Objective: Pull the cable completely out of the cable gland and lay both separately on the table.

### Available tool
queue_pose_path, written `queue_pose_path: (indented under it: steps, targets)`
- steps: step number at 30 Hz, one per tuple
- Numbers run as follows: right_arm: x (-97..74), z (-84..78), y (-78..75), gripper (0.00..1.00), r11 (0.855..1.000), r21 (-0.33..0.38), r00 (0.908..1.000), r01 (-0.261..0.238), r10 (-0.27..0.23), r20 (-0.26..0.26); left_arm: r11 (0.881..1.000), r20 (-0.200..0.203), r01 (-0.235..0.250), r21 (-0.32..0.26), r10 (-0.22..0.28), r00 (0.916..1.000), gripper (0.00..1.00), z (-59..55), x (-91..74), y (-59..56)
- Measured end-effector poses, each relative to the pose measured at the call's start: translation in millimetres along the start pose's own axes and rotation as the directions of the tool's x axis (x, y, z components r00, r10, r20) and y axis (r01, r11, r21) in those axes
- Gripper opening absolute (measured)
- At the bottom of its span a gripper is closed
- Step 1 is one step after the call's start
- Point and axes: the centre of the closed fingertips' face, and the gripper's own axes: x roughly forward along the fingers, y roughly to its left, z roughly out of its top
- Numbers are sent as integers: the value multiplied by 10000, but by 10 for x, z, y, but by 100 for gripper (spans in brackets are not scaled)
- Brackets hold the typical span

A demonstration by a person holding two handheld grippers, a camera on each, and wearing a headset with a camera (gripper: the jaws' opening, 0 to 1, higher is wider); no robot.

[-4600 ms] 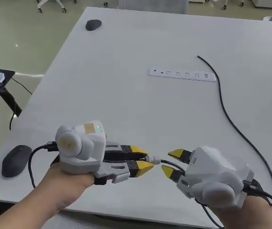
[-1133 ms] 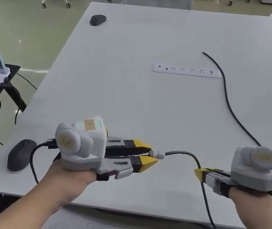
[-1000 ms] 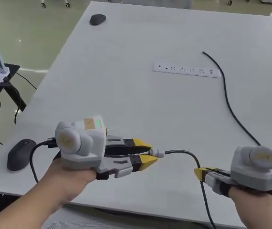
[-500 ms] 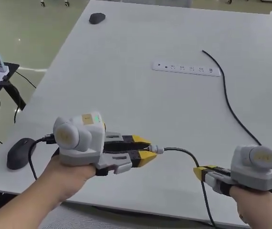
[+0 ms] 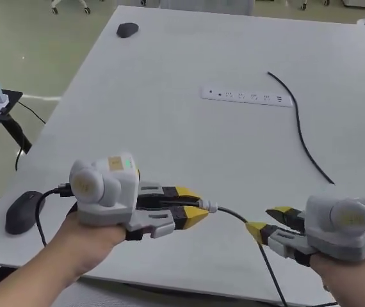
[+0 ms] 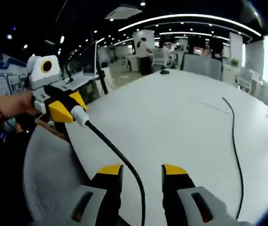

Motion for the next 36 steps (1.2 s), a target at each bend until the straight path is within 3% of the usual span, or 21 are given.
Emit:
queue_pose_path:
  steps: [2, 5, 9, 20, 29, 32, 36]
  targets:
    - [14, 107, 104, 31, 9923, -1225, 9998, -162, 179, 128, 10000, -3, 5, -15, -5, 10000, 15, -2, 2, -3]
    - [42, 217, 274, 33, 9695, -2400, 9980, -500, 577, 252, 10000, -2, 19, -32, -19, 10000, 15, -1, -2, -6]
    - [81, 281, 416, 30, 9452, -3183, 9965, -725, 821, 167, 10000, -18, 20, -64, -20, 10000, 15, 1, -20, -4]
    - [135, 344, 617, 17, 8945, -4289, 9898, -1266, 1425, 51, 9999, -104, 67, -81, -68, 9999, 15, -24, -37, -33]
    - [178, 305, 671, 7, 8576, -4995, 9912, -1221, 1315, -165, 9999, -76, 128, -97, -128, 9999, 15, -41, -30, -78]
    - [176, 304, 654, 3, 8544, -5067, 9922, -1148, 1241, -156, 9998, -141, 140, -134, -142, 9998, 15, -66, -31, -84]
    - [169, 306, 650, 1, 8631, -4932, 9924, -1085, 1230, -30, 9998, -86, 121, -136, -122, 9999, 15, -71, -35, -90]
